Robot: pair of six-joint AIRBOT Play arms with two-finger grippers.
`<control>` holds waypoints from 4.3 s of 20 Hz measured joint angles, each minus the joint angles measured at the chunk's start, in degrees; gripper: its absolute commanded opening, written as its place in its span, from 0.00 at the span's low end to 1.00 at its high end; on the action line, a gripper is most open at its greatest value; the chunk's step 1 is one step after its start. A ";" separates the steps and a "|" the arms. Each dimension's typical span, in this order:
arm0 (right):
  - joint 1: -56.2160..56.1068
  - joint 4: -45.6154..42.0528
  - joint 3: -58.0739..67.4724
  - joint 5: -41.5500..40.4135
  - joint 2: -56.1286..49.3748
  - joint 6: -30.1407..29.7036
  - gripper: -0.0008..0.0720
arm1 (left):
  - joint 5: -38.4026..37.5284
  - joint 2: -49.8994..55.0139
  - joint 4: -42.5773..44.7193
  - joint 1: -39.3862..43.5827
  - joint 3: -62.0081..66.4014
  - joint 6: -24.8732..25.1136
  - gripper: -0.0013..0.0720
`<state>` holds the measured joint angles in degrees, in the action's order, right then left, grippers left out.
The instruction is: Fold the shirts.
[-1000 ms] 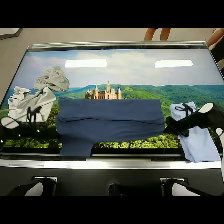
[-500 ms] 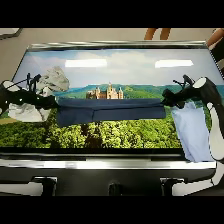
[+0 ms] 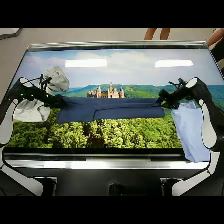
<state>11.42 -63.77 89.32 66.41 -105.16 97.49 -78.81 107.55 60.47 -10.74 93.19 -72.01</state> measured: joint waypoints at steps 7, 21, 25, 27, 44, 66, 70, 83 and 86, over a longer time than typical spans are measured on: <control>3.96 1.22 3.41 11.26 -1.77 -3.26 0.96 | -4.85 -2.64 -2.38 -1.60 5.11 0.00 0.73; -0.63 5.88 3.80 9.38 5.51 -6.95 0.06 | -1.31 -11.76 -9.75 10.08 -0.26 0.02 0.06; -5.09 6.01 3.80 9.97 17.16 -9.97 0.06 | 8.72 -8.92 -18.45 20.85 -7.43 0.02 0.06; -7.48 5.99 3.80 10.12 22.73 -10.51 0.06 | 12.98 -6.10 -23.08 25.66 -8.98 0.00 0.06; -24.48 8.33 3.82 3.61 24.94 -11.17 0.06 | 21.11 -10.10 -39.60 24.70 -9.90 3.45 0.05; -23.65 3.41 3.04 6.56 6.23 -0.11 0.93 | 17.70 -49.18 -24.35 -10.93 -11.54 2.19 0.06; -18.84 0.33 -4.00 11.41 6.78 2.86 0.93 | 17.66 -49.37 -24.22 -10.93 -12.44 2.80 0.06; -16.22 16.55 -4.55 3.87 7.50 -4.22 0.07 | 15.26 -50.25 -24.96 -10.93 -12.70 4.04 0.06; -8.02 12.00 -2.80 5.81 14.16 -3.08 0.06 | 15.15 -50.80 -25.07 -10.93 -12.70 4.09 0.06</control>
<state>3.40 -51.77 86.52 72.23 -91.00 94.41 -63.66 56.75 35.40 -21.67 80.49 -67.92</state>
